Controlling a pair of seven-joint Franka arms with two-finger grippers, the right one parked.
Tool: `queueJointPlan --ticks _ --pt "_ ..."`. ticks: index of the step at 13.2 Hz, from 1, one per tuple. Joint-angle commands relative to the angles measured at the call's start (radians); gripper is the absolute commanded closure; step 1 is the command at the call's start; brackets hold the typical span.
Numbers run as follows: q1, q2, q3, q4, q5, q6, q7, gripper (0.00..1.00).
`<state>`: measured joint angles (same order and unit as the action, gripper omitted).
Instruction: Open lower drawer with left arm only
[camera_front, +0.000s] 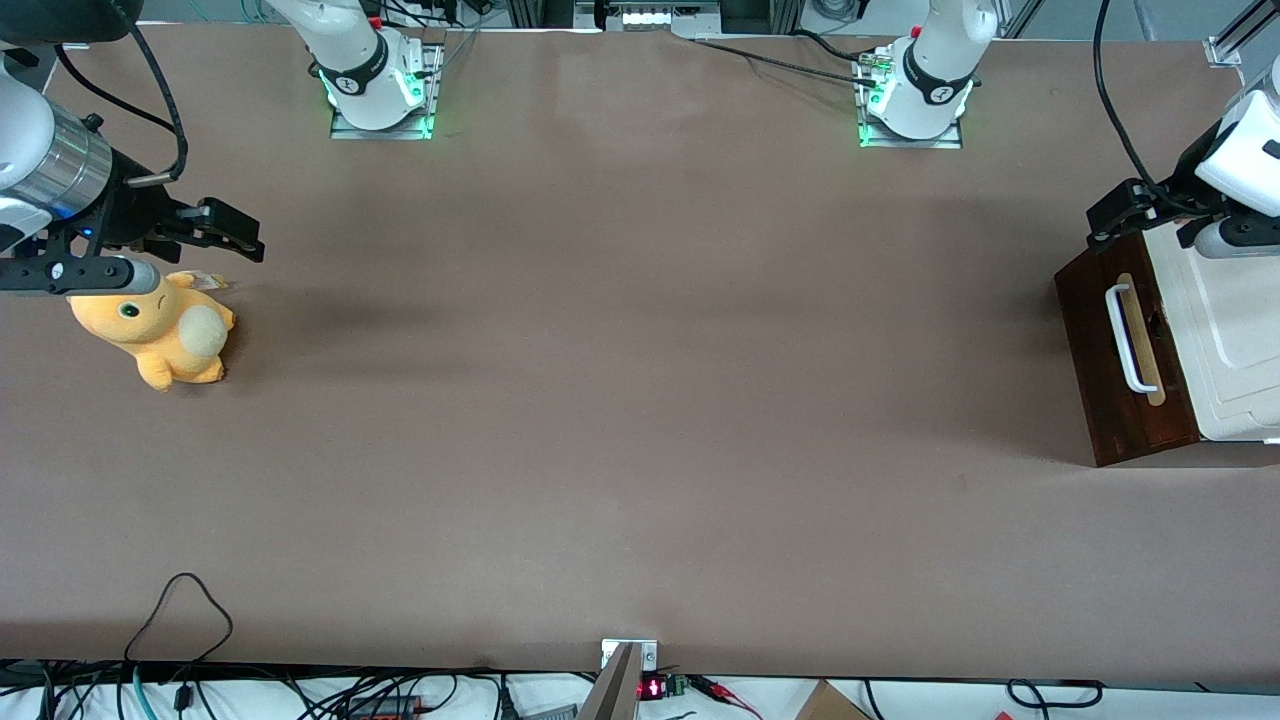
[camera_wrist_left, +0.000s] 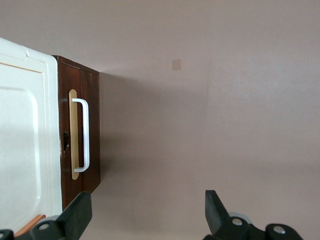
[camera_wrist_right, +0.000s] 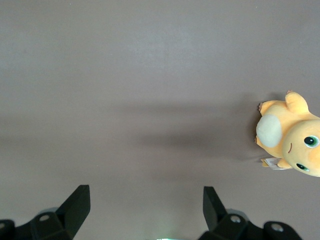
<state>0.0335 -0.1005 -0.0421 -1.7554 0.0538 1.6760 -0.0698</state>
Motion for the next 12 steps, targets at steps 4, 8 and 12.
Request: queueJointPlan --ticks 4,8,12 --pt "0.008 0.033 -0.002 0.059 -0.017 -0.055 0.015 0.0" --pt "0.008 0.036 0.001 0.056 -0.022 -0.068 0.021 0.0" --pt "0.008 0.044 0.002 0.048 -0.019 -0.073 0.05 0.0"
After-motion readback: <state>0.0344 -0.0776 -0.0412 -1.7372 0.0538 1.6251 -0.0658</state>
